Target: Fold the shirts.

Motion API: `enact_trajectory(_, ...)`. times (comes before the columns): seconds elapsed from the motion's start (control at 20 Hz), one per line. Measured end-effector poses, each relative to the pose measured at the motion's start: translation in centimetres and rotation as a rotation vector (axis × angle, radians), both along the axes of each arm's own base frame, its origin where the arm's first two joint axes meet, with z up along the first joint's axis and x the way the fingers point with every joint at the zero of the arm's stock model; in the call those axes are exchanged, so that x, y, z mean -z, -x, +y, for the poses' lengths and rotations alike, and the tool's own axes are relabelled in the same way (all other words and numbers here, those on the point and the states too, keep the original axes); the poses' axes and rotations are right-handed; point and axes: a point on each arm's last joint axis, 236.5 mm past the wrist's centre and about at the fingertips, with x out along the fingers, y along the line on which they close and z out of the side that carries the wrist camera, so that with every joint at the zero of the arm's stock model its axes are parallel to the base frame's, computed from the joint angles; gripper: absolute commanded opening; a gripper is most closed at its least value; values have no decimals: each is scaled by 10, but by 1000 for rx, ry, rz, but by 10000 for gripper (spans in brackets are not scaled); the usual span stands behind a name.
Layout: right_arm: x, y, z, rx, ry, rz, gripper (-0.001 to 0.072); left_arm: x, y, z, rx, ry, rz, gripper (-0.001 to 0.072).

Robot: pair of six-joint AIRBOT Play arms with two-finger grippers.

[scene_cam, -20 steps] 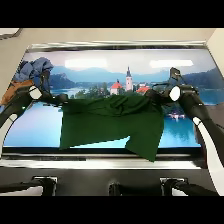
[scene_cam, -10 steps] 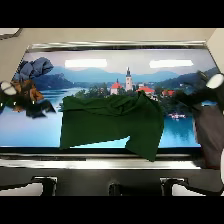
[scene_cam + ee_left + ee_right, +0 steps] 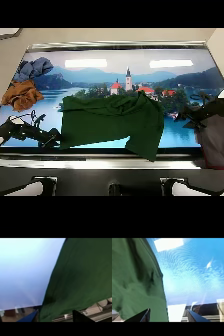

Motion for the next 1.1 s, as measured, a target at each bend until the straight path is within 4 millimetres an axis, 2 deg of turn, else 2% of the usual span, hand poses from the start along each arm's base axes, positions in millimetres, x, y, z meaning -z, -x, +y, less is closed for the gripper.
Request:
enact_trajectory(0.05, 1, 3, 1, -3, -6, 8, 561, 1, 1, -3, -9, 14, 0, 490)
enact_trajectory(0.15, 7, 9, 4, -9, -19, 30, 559, 4, 4, -8, -22, 33, 5, 430)
enact_trajectory(0.35, 30, 26, 20, -10, -81, 71, 535, 14, 9, -9, -34, 26, 12, 43)
enact_trajectory(0.6, 58, 23, 41, 25, -157, 19, 515, 16, 8, -9, -41, 22, 2, 31)
enact_trajectory(0.75, 71, 10, 42, 52, -153, -55, 494, 15, 4, -6, -40, 6, -27, 31)
enact_trajectory(0.85, 77, -2, 41, 78, -151, -103, 443, 14, 2, -4, -39, -7, -47, 31)
enact_trajectory(0.95, 84, -13, 43, 107, -169, -132, 427, 13, 0, -2, -35, -19, -62, 31)
enact_trajectory(1.0, 86, -18, 48, 116, -190, -140, 393, 12, 0, -1, -34, -21, -66, 31)
enact_trajectory(1.05, 89, -23, 53, 123, -202, -151, 185, 11, 0, -1, -34, -22, -69, 31)
enact_trajectory(1.1, 93, -28, 57, 118, -198, -162, 40, 10, 0, -1, -31, -22, -70, 30)
